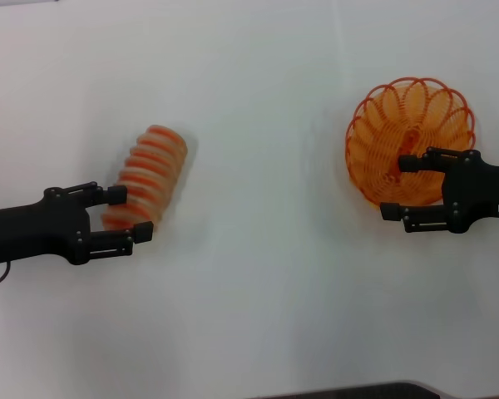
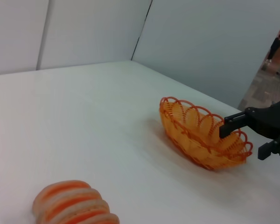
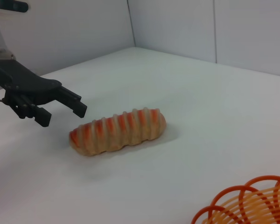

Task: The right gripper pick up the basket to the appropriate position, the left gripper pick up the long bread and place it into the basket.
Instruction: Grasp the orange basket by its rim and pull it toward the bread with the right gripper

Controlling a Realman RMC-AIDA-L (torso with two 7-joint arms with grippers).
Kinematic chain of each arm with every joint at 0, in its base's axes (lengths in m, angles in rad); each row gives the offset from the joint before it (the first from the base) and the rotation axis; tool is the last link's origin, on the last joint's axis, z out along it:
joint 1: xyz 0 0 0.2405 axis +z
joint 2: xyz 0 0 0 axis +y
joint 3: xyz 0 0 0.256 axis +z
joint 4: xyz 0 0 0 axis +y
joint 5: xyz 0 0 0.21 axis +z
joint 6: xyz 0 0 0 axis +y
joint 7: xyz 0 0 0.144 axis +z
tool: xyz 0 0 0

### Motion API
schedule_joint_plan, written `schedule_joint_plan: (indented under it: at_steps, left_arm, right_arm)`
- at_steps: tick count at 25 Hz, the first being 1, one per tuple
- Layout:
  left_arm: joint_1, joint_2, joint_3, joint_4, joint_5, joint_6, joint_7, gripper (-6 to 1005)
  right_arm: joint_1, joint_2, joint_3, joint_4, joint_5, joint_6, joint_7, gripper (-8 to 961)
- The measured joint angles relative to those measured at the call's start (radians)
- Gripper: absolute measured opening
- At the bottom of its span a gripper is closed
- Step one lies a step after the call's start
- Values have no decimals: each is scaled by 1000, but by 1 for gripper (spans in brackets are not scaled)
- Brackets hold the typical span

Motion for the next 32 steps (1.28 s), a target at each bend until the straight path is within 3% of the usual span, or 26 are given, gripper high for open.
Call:
schedule_joint_plan:
  at_steps: [21,32]
  left_arm:
    - [-1,-1,-2,2,-4,9,-3,828]
    - [-42,6,-28,8,-29,56,-168,828]
  right_arm:
    - [0,2,0,2,0,-2,4,912]
    - [8,1,5,5,3,-4,9,911]
